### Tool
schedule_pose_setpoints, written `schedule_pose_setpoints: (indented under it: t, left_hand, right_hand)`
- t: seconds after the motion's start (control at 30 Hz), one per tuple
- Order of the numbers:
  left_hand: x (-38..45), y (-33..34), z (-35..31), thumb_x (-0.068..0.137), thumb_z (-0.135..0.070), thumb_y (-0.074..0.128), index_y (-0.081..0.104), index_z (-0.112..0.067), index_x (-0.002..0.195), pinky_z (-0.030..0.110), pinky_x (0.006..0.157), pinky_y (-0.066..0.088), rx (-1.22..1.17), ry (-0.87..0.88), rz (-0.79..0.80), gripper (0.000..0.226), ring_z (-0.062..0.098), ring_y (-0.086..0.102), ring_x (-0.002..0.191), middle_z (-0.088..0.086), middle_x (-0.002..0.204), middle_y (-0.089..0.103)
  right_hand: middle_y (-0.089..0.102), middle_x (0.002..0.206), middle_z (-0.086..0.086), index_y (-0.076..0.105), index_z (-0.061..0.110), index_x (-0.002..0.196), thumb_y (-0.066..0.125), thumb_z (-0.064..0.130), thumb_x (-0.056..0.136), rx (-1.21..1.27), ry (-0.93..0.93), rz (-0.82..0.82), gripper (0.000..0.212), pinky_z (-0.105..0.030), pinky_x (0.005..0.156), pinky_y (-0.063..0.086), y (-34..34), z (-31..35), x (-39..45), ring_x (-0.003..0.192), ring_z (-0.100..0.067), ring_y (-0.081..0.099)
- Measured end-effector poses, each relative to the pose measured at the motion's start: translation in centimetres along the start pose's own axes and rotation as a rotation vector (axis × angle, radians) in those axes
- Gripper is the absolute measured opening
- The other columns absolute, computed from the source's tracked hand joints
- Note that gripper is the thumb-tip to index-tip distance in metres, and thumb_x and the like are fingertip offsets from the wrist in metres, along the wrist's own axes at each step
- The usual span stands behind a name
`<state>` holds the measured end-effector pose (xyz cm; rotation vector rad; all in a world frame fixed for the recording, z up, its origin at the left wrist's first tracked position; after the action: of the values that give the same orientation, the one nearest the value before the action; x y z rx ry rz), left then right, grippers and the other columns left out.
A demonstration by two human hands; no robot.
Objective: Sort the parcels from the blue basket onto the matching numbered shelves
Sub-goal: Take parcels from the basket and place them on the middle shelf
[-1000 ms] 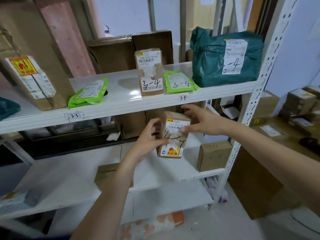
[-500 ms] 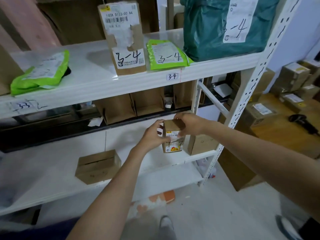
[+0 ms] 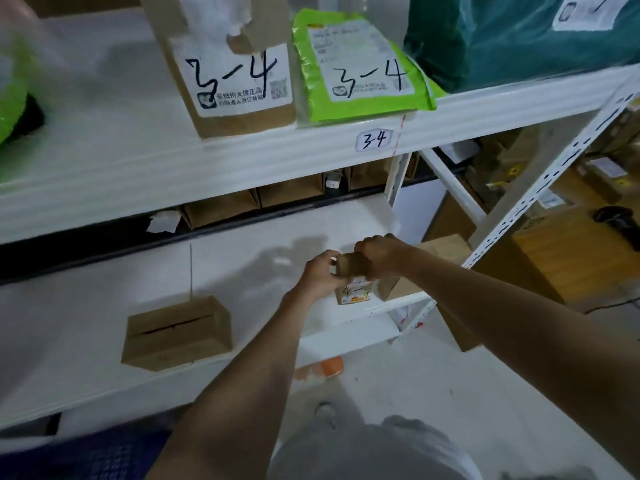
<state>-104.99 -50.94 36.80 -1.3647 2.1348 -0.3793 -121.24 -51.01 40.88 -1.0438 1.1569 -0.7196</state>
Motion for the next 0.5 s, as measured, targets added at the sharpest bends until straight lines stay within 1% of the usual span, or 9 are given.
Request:
schedule_pose_setpoints:
  t: [0.07,0.17,0.3,0.4,0.5]
  left_hand:
    - [0.9,0.7,0.5,0.074,-0.019,0.086,0.064,-0.019,0.119,0.039,0.097,0.053,-0.002,-0.017,0.01,0.051,0.022,0.064,0.11,0.004,0.12,0.065]
    - [1.8,1.9,1.3,0.078,-0.019,0.083,0.062,-0.017,0.128,0.038,0.1,0.051,-0.017,-0.049,0.018,0.054,0.021,0.061,0.113,0.005,0.124,0.065]
    - [2.8,3.6,2.0,0.082,-0.018,0.079,0.061,-0.012,0.129,0.035,0.098,0.052,-0.019,-0.091,0.007,0.051,0.021,0.062,0.111,0.006,0.121,0.067]
    - [3.4,4.6,2.4,0.083,-0.015,0.076,0.062,-0.01,0.127,0.033,0.093,0.054,-0.001,-0.106,-0.028,0.047,0.023,0.064,0.108,0.009,0.118,0.068]
    - [3.8,5.5,2.5,0.084,-0.013,0.074,0.063,-0.01,0.127,0.03,0.09,0.052,0.008,-0.121,-0.046,0.045,0.023,0.064,0.108,0.009,0.116,0.068]
  right_hand:
    - [0.065,0.117,-0.002,0.054,0.02,0.122,0.073,0.037,0.082,-0.058,-0.02,0.014,0.048,-0.039,0.098,0.037,0.9,-0.6,1.1,0.113,-0.023,0.06]
    - [0.065,0.117,-0.002,0.054,0.018,0.121,0.073,0.041,0.083,-0.134,-0.052,0.038,0.049,-0.039,0.102,0.033,1.9,-1.2,2.0,0.114,-0.022,0.059]
    - [0.067,0.111,-0.001,0.055,0.018,0.114,0.076,0.037,0.08,-0.18,-0.092,0.073,0.044,-0.036,0.101,0.033,3.2,-1.9,3.1,0.109,-0.02,0.061]
    - [0.067,0.115,-0.003,0.054,0.016,0.118,0.079,0.036,0.079,-0.224,-0.095,0.127,0.051,-0.036,0.1,0.036,4.5,-2.4,3.7,0.11,-0.022,0.061]
    - [0.064,0.121,-0.003,0.051,0.016,0.127,0.078,0.041,0.08,-0.33,-0.093,0.132,0.06,-0.04,0.109,0.029,5.3,-2.5,4.0,0.117,-0.022,0.059]
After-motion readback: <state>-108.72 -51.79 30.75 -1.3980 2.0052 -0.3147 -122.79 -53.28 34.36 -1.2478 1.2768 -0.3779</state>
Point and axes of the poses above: each hand's wrist, its own x-axis towards the middle knuckle, its own y-axis out of the palm, z = x × y, the point moved 3 cm from there along x, towards the middle knuckle
